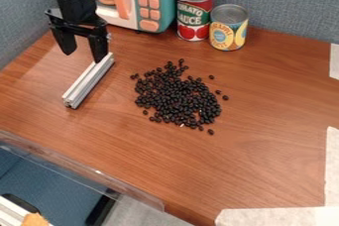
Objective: Sweep into pile
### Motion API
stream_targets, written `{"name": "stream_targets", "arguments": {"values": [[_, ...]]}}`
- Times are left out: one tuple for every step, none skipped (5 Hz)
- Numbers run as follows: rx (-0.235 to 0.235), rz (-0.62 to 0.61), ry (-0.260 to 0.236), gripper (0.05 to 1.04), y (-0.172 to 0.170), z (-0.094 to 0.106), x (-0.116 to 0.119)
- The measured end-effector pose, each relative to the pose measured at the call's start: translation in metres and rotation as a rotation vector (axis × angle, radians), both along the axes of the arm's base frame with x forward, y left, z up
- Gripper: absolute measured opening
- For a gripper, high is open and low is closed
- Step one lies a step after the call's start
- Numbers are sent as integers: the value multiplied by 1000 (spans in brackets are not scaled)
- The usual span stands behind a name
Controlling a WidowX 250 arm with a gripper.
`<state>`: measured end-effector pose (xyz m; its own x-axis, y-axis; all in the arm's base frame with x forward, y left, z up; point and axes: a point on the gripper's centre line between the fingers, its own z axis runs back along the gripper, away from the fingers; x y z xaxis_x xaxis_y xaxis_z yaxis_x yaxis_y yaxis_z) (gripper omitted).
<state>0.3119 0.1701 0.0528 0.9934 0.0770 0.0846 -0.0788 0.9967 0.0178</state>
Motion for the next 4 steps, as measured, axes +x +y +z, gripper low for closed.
{"name": "stream_targets", "arguments": {"values": [[-14, 3, 29, 1000, -1, -13, -3], [14, 12, 32, 1000, 0, -24, -10], [25, 24, 7, 1000, 0, -28, -9], [28, 32, -17, 1000, -2, -36, -11]]}}
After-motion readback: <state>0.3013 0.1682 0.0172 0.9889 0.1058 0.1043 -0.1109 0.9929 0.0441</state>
